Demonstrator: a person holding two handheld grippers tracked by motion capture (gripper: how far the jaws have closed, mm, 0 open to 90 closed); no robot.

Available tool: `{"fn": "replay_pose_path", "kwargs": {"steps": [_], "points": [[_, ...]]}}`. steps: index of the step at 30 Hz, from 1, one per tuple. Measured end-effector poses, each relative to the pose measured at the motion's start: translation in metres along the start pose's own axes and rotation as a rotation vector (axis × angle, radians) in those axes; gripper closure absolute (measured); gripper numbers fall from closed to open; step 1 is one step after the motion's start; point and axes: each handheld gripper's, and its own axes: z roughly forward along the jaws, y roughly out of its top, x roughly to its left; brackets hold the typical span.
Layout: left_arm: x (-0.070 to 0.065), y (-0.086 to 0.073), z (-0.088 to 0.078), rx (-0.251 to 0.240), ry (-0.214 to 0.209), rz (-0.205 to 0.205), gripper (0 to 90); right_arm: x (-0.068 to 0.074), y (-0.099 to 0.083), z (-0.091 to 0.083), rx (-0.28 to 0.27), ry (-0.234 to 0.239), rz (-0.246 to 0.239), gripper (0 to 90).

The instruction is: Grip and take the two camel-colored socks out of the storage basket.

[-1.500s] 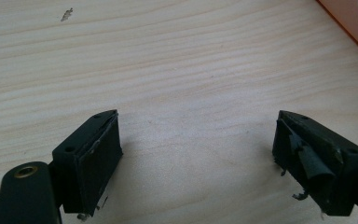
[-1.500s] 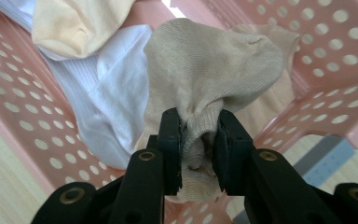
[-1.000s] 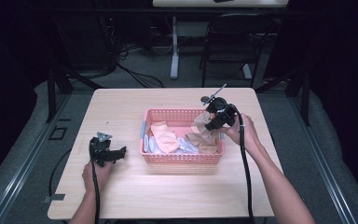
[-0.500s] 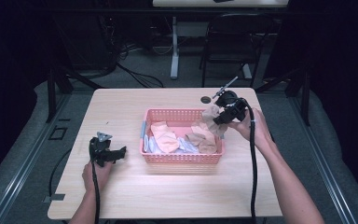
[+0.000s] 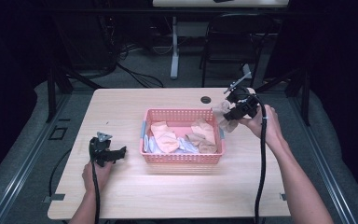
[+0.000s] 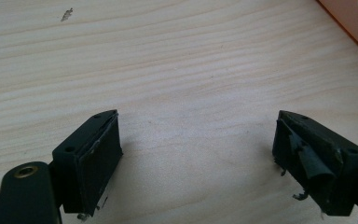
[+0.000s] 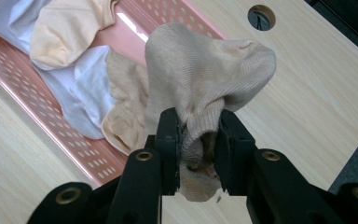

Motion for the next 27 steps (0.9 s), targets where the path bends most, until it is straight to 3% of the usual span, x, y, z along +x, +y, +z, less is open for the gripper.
{"fn": "replay_pose_path", "kwargs": {"steps": [20, 27], "points": [[0.000, 0.000, 0.000, 0.000, 0.000, 0.000, 15.0, -0.029, -0.024, -0.014, 0.011, -0.052, 0.073, 72.6], [0.000, 0.000, 0.000, -0.002, 0.000, -0.002, 15.0, -0.046, -0.038, -0.014, 0.049, -0.074, 0.117, 72.7]]}}
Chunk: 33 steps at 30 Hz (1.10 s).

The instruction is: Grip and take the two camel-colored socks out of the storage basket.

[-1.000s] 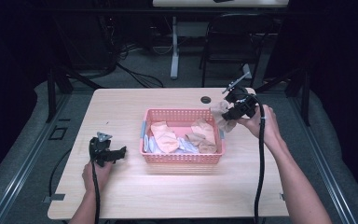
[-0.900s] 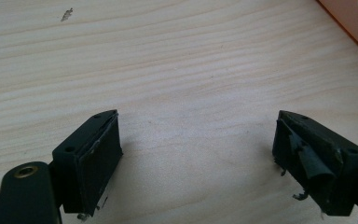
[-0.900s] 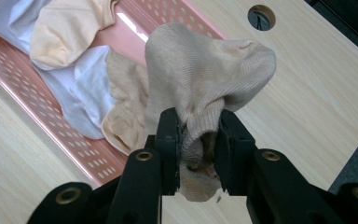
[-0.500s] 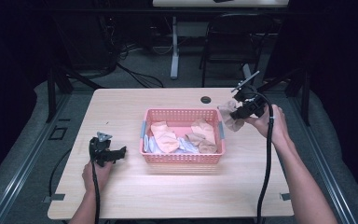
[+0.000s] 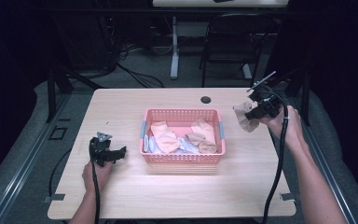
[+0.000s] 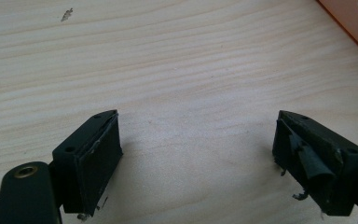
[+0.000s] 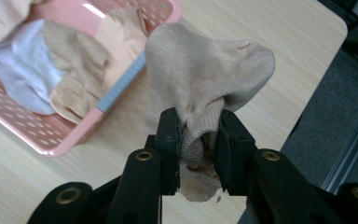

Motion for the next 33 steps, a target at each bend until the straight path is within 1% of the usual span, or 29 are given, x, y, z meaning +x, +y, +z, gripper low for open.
{"fn": "replay_pose_path", "kwargs": {"steps": [4, 5, 7, 13, 15, 16, 19, 20, 24, 25, 27, 30, 33], "points": [[0.000, 0.000, 0.000, 0.000, 0.000, 0.000, 15.0, -0.011, -0.006, 0.007, 0.046, 0.005, 0.029, 72.7], [0.000, 0.000, 0.000, 0.000, 0.000, -0.001, 15.0, -0.013, -0.007, 0.010, 0.059, -0.002, 0.036, 72.7], [0.000, 0.000, 0.000, -0.001, 0.000, -0.001, 15.0, -0.017, -0.009, 0.016, 0.080, 0.004, 0.046, 72.7], [0.000, 0.000, 0.000, -0.001, 0.000, -0.001, 15.0, -0.024, -0.015, 0.033, 0.157, -0.005, 0.080, 72.8], [0.000, 0.000, 0.000, 0.001, 0.000, 0.002, 14.9, -0.025, -0.016, 0.038, 0.181, 0.004, 0.085, 72.8], [0.000, 0.000, 0.000, 0.002, 0.000, 0.002, 15.0, -0.025, -0.017, 0.042, 0.173, 0.005, 0.097, 72.8], [0.000, 0.000, 0.000, 0.002, 0.000, 0.002, 15.0, -0.026, -0.019, 0.049, 0.204, 0.003, 0.095, 72.7], [0.000, 0.000, 0.000, 0.002, 0.000, 0.002, 15.0, -0.026, -0.021, 0.052, 0.202, 0.000, 0.102, 72.7], [0.000, 0.000, 0.000, 0.002, 0.000, 0.002, 15.0, -0.028, -0.026, 0.067, 0.227, 0.001, 0.122, 72.7], [0.000, 0.000, 0.000, 0.002, 0.000, 0.002, 15.0, -0.029, -0.028, 0.070, 0.233, 0.009, 0.120, 72.7], [0.000, 0.000, 0.000, 0.002, 0.000, 0.002, 15.0, -0.028, -0.031, 0.079, 0.240, 0.023, 0.134, 72.7], [0.000, 0.000, 0.000, 0.000, 0.000, -0.001, 15.0, -0.028, -0.037, 0.091, 0.248, 0.031, 0.135, 72.7], [0.000, 0.000, 0.000, 0.000, 0.000, 0.000, 15.0, -0.027, -0.042, 0.102, 0.255, 0.051, 0.148, 72.7]]}}
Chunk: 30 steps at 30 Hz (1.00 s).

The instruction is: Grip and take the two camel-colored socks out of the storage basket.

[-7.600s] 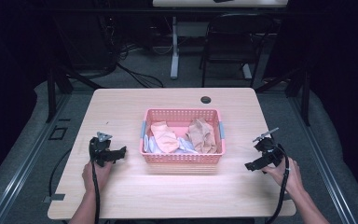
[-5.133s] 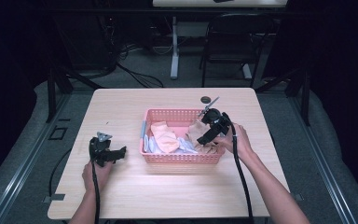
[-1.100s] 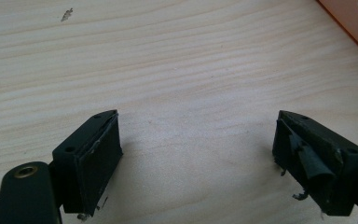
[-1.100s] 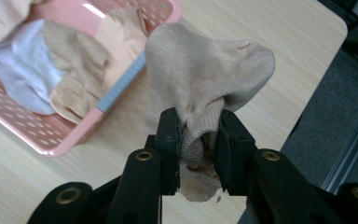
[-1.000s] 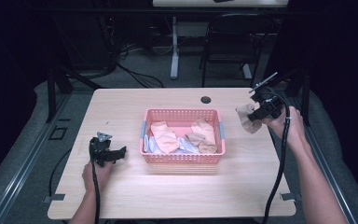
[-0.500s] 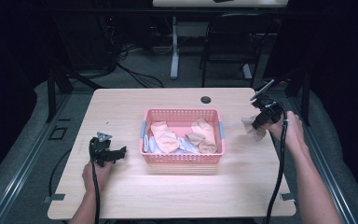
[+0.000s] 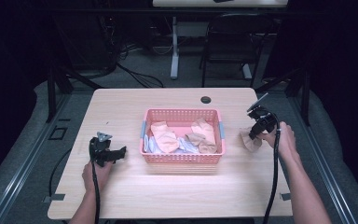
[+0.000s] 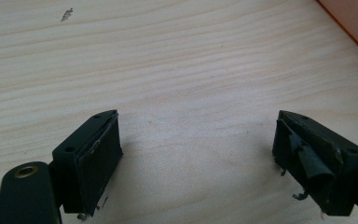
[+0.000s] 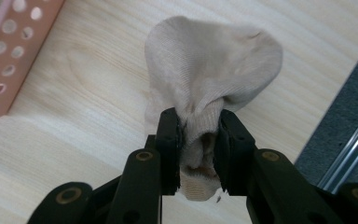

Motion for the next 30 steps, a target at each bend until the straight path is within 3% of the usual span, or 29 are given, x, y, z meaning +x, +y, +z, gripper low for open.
{"fn": "replay_pose_path", "kwargs": {"steps": [3, 6, 10, 13, 15, 18, 24, 30], "points": [[0.000, 0.000, 0.000, 0.000, 0.000, 0.000, 14.9, -0.002, -0.001, 0.012, 0.037, 0.010, -0.009, 72.3], [0.000, 0.000, 0.000, 0.000, 0.000, 0.000, 14.9, -0.006, -0.003, 0.015, 0.021, 0.018, 0.029, 72.1], [0.000, 0.000, 0.000, 0.000, 0.000, -0.001, 14.9, -0.007, -0.005, 0.017, 0.026, 0.032, 0.034, 68.6], [0.000, 0.000, 0.000, 0.000, 0.000, 0.000, 14.9, -0.008, -0.004, 0.015, 0.028, 0.020, 0.050, 48.7], [0.000, 0.000, 0.000, 0.000, 0.000, -0.001, 14.9, -0.009, -0.006, 0.010, -0.003, 0.017, 0.059, 33.1], [0.000, 0.000, 0.000, 0.000, 0.000, 0.000, 14.9, -0.013, -0.009, 0.000, -0.047, 0.044, 0.066, 17.7], [0.000, 0.000, 0.000, 0.000, 0.000, 0.000, 14.9, -0.014, -0.011, -0.023, -0.114, 0.074, 0.051, 0.4], [0.000, 0.000, 0.000, 0.000, 0.000, -0.001, 14.9, -0.007, -0.011, -0.041, -0.179, 0.075, 0.045, 0.0]]}}
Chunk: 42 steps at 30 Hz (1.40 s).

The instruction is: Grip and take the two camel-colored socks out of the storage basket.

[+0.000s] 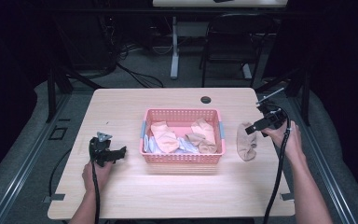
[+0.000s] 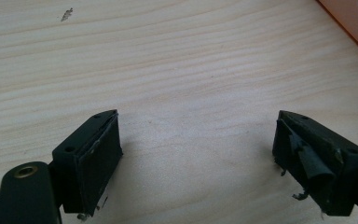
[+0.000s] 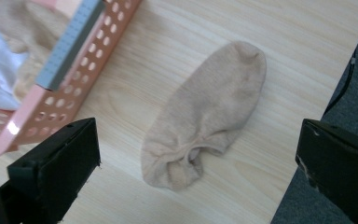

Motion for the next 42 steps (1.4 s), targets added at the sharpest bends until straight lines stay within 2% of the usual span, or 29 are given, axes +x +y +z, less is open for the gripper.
{"fn": "replay_pose_path", "kwargs": {"steps": [5, 7, 9, 14, 19, 27, 35, 42], "points": [[0.000, 0.000, 0.000, 0.000, 0.000, 0.000, 14.9, 0.012, 0.002, -0.013, -0.076, 0.043, -0.033, 0.0], [0.000, 0.000, 0.000, 0.000, 0.000, 0.000, 14.9, 0.017, 0.002, -0.019, -0.110, 0.037, -0.049, 0.0], [0.000, 0.000, 0.000, 0.000, 0.000, 0.000, 14.9, 0.022, 0.002, -0.024, -0.147, 0.055, -0.057, 0.0], [0.000, 0.000, 0.000, 0.000, 0.000, 0.000, 14.9, 0.038, 0.006, -0.034, -0.197, 0.052, -0.108, 0.0], [0.000, 0.000, 0.000, 0.000, 0.000, 0.001, 15.0, 0.060, 0.013, -0.037, -0.202, 0.065, -0.167, 0.0], [0.000, 0.000, 0.000, 0.000, 0.000, 0.001, 15.0, 0.094, 0.026, -0.031, -0.214, 0.086, -0.250, 0.0], [0.000, 0.000, 0.000, 0.000, 0.000, 0.001, 15.0, 0.117, 0.038, -0.017, -0.197, 0.102, -0.317, 0.0], [0.000, 0.000, 0.000, 0.000, 0.000, 0.001, 15.0, 0.133, 0.048, -0.001, -0.186, 0.126, -0.347, 0.0]]}}
